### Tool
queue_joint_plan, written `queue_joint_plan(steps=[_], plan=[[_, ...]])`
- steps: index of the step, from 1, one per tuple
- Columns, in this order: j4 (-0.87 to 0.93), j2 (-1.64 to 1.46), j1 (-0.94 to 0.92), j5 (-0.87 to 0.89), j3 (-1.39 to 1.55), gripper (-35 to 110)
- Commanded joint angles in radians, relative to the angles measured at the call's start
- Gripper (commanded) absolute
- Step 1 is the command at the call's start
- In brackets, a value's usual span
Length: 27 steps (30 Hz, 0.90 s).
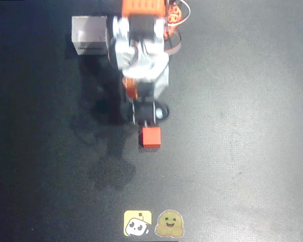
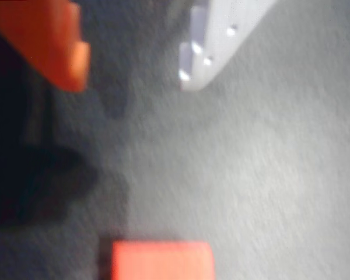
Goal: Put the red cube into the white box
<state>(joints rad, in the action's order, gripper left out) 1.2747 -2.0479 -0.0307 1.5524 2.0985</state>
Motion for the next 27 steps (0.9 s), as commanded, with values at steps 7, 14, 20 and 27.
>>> queue_joint_plan(steps=[7, 14, 20, 27], plan=[[-0.127, 0.209, 0.029, 0.003, -0.095, 17], [-0.158, 0.267, 0.055, 0.032, -0.098, 28], [-0.209, 0.296, 0.077, 0.060, -0.098, 28], [-0.247, 0.328, 0.086, 0.083, -0.101, 28]])
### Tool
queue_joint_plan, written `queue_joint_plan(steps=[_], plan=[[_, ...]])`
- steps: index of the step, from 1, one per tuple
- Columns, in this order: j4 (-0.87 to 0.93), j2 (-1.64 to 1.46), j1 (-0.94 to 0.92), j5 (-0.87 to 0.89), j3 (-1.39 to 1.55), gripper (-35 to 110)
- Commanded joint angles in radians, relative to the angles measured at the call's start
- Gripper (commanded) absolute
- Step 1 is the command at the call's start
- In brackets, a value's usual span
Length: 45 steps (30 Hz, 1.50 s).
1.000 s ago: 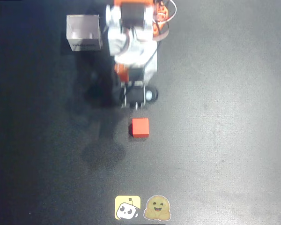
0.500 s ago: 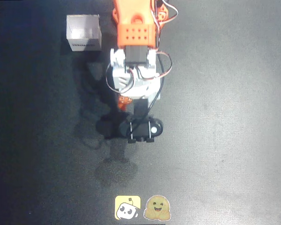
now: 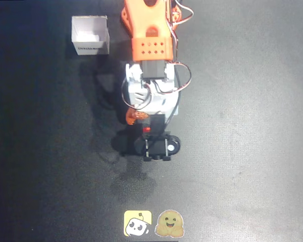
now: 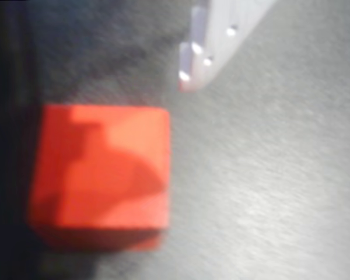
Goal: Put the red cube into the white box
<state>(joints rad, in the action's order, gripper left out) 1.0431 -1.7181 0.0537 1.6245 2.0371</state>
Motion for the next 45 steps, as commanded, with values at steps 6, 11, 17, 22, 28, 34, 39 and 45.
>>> queue_joint_plan(steps=[6, 11, 17, 22, 28, 34, 39, 45], plan=[[-0.043, 0.028, 0.003, 0.020, -0.040, 28], [-0.092, 0.071, 0.003, 0.031, -0.040, 28], [-0.138, 0.115, 0.005, 0.051, -0.041, 25], [-0.160, 0.129, 0.006, 0.057, -0.044, 16], [-0.166, 0.129, 0.006, 0.060, -0.052, 0], [-0.167, 0.120, -0.002, 0.063, -0.052, 0], [-0.084, 0.048, -0.018, 0.074, -0.060, 0], [0.196, -0.078, -0.057, 0.270, -0.176, 0]])
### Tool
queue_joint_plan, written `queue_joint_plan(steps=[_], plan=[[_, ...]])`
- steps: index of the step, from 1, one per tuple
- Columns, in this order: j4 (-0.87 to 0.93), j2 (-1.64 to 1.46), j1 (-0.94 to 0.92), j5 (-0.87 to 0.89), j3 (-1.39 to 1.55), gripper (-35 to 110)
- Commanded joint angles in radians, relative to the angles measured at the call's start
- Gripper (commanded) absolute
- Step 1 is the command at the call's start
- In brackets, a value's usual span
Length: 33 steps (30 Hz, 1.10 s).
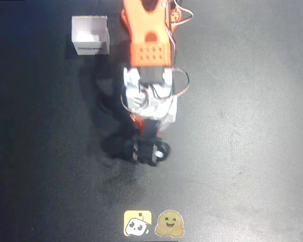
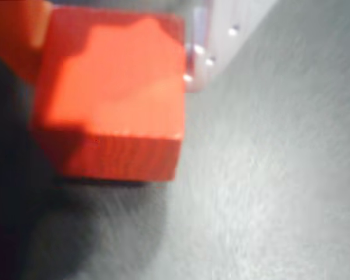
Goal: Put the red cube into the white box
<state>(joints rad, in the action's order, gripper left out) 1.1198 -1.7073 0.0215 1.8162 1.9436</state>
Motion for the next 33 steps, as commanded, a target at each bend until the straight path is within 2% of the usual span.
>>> queue_joint_plan(steps=[1, 5, 13, 28, 33], plan=[[0.173, -0.109, -0.044, 0.121, -0.107, 0], [0.348, -0.201, -0.179, 0.213, -0.138, 0], [0.561, -0.403, -0.546, 0.169, -0.025, 0], [0.635, -0.520, -1.109, -0.247, 0.084, 0], [0.673, -0.535, -1.150, -0.265, 0.089, 0]])
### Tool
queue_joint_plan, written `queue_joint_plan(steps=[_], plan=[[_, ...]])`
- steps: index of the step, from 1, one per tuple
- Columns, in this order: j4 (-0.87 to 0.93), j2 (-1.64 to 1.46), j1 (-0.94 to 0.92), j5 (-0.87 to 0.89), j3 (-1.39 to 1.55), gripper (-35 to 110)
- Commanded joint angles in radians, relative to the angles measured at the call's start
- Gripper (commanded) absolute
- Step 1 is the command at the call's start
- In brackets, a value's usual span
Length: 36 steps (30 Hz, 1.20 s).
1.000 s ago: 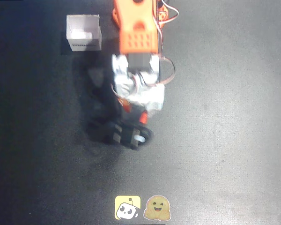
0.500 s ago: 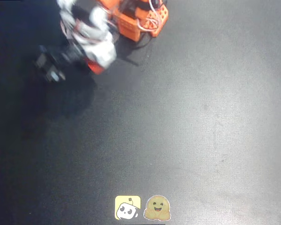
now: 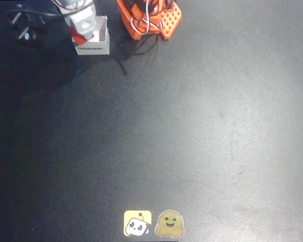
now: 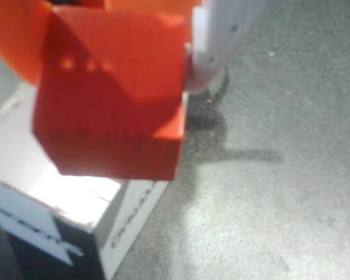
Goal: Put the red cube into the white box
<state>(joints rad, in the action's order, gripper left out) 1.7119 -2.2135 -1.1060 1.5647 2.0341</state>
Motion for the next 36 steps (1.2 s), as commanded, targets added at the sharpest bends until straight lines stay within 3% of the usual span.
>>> queue_joint_plan(steps=[1, 23, 27, 36], plan=[[0.086, -0.034, -0.023, -0.014, 0.003, 0], [0.035, -0.094, -0.147, -0.094, 0.124, 0], [-0.003, -0.095, -0.150, -0.176, 0.130, 16], [-0.034, -0.110, -0.161, -0.244, 0.121, 24]])
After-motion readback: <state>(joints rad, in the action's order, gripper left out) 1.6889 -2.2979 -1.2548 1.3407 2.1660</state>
